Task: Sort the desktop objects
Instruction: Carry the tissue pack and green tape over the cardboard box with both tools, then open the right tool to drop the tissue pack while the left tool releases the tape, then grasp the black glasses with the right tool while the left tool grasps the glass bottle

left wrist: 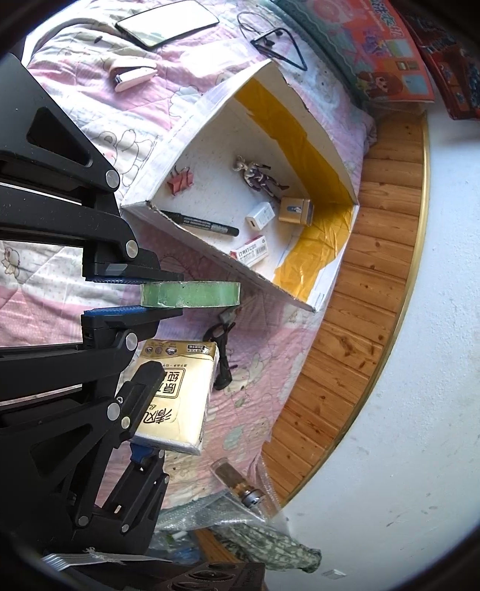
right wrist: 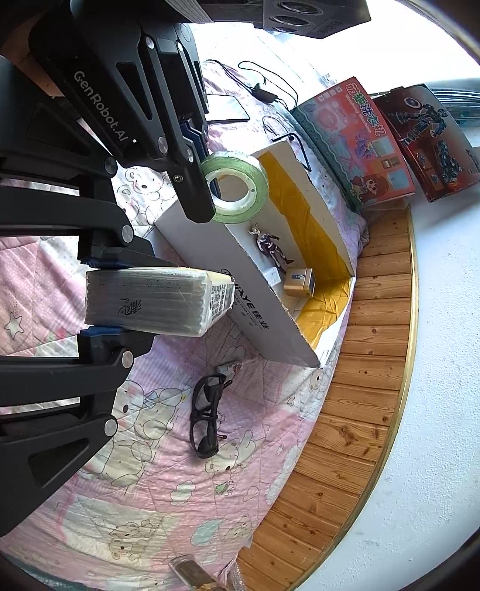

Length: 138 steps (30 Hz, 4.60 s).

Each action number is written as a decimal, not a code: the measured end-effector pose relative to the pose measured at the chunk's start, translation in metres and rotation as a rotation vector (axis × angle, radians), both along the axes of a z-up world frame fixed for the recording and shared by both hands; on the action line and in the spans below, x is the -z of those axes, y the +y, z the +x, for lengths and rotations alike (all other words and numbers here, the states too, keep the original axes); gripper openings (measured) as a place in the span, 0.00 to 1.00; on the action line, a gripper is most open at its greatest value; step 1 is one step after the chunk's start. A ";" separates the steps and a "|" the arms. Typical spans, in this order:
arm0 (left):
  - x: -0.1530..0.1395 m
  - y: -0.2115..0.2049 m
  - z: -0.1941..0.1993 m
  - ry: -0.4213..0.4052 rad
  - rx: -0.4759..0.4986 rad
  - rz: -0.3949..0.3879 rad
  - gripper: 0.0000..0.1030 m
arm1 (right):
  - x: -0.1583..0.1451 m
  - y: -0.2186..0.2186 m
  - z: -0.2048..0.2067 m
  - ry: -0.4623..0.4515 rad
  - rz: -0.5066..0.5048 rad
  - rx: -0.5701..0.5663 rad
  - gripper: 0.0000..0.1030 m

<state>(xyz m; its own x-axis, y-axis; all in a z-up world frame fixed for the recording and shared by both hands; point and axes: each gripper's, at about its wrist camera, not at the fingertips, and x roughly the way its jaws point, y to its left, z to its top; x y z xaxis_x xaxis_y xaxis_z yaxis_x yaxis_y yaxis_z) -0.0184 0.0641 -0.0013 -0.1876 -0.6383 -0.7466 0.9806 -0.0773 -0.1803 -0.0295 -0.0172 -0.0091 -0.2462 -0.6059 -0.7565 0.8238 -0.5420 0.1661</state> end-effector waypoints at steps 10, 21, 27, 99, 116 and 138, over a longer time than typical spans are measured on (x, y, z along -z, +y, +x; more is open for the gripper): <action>-0.007 -0.010 0.019 0.022 -0.033 -0.011 0.09 | -0.009 -0.016 0.001 0.018 0.004 -0.013 0.23; -0.004 -0.024 0.032 0.047 -0.046 0.005 0.09 | -0.020 -0.037 -0.002 0.038 0.003 -0.029 0.23; -0.006 -0.034 0.039 0.053 -0.056 0.003 0.09 | -0.023 -0.048 -0.007 0.046 0.009 -0.027 0.23; 0.045 -0.152 0.142 -0.015 -0.279 0.292 0.35 | 0.050 -0.197 -0.051 -0.097 0.168 -0.106 0.43; 0.021 -0.124 0.111 -0.099 -0.242 0.189 0.36 | 0.027 -0.155 -0.047 -0.082 0.085 -0.047 0.47; 0.006 -0.097 -0.036 -0.068 0.025 0.073 0.38 | 0.042 0.014 -0.089 -0.162 -0.165 0.274 0.47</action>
<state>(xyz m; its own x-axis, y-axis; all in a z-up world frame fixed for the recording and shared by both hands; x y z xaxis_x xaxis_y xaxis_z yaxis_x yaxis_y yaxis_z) -0.0548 -0.0328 -0.0077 -0.1506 -0.5776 -0.8023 0.9886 -0.0914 -0.1197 -0.1180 -0.0028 -0.0512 -0.3009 -0.6516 -0.6963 0.6074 -0.6939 0.3868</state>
